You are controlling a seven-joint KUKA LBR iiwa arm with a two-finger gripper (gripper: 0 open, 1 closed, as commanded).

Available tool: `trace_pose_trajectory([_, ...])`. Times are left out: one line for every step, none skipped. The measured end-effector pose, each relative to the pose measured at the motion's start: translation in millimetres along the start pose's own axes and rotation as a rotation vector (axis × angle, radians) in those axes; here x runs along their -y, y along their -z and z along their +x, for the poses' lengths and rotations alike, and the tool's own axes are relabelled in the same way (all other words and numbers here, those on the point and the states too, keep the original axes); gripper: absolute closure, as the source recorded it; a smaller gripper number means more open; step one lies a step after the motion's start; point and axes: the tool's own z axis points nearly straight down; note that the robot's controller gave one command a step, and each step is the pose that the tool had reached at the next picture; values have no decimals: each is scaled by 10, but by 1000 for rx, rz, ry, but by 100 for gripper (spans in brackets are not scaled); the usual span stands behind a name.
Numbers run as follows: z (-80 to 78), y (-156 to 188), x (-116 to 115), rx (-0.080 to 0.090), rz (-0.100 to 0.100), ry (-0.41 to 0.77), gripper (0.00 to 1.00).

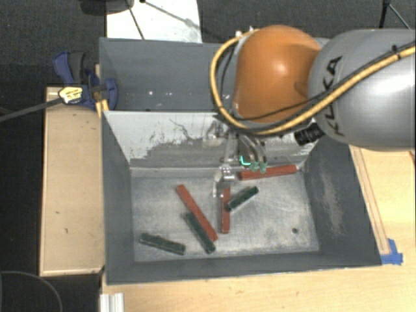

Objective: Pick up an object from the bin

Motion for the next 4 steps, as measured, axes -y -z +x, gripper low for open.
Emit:
trace_pose_trajectory([-16,45,8,8,-1,-3,0])
trace_pose_trajectory([33,-132,141,14,-3,78,0])
trace_pose_trajectory([76,-711,329,10,0,150,0])
trace_pose_trajectory([29,-998,545,4,0,19,0])
